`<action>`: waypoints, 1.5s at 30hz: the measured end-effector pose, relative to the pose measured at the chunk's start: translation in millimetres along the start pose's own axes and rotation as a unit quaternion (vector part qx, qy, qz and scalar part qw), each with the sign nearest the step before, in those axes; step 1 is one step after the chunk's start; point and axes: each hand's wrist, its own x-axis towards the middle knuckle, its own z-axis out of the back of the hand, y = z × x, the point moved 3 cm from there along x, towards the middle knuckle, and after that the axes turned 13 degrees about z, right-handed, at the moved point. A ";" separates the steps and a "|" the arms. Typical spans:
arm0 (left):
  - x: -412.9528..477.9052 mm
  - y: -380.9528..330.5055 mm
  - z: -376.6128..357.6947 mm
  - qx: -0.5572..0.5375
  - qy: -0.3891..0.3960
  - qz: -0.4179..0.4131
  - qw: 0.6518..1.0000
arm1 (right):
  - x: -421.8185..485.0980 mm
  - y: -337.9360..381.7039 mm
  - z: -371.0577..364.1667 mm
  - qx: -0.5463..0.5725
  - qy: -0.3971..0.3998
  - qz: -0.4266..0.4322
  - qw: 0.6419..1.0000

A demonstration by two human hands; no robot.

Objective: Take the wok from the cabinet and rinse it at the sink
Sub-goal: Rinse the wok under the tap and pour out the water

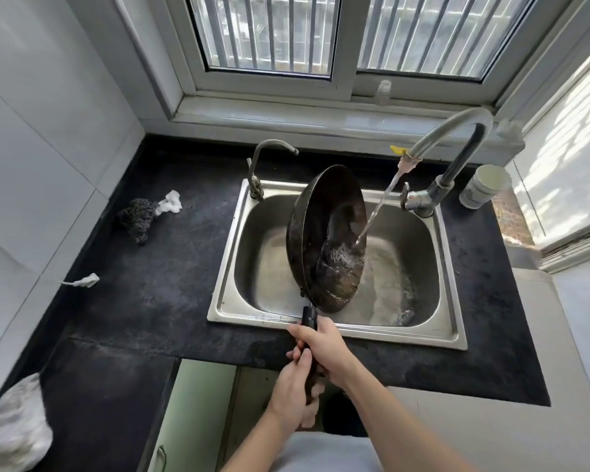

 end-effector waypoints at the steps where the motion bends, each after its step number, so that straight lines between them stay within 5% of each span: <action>1: -3.2 -1.3 -2.2 -0.059 0.046 0.034 0.997 | 0.4 1.9 -0.1 0.003 0.005 0.008 1.000; 4: -8.9 -7.2 -9.1 -0.163 0.121 0.063 0.977 | 3.2 10.3 1.5 0.010 0.019 0.031 0.999; 9: -13.6 -15.2 -18.7 -0.160 0.125 0.027 0.979 | 2.6 22.2 8.4 -0.005 0.025 0.040 0.999; 18: -3.4 -6.9 -25.8 -0.017 -0.013 -0.095 0.995 | -3.7 30.3 13.0 -0.049 0.022 0.008 0.999; 23: -2.2 -5.2 -15.1 0.058 -0.109 -0.162 0.979 | -6.8 38.0 8.2 -0.146 0.021 0.040 0.988; 28: -13.3 -10.4 -11.0 0.113 -0.179 -0.207 0.955 | -5.7 33.8 2.2 -0.118 0.032 0.086 0.989; 32: -18.1 -11.5 -10.2 -0.009 -0.057 -0.114 0.992 | -7.1 33.6 1.1 -0.070 0.055 0.115 0.989; 36: -23.1 -15.3 -17.2 -0.141 0.095 0.001 0.986 | -5.9 29.3 3.7 -0.039 0.044 0.120 0.991; 45: -13.5 1.6 -16.8 -0.074 -0.003 0.006 0.997 | -4.3 4.4 4.2 0.029 -0.016 -0.042 0.999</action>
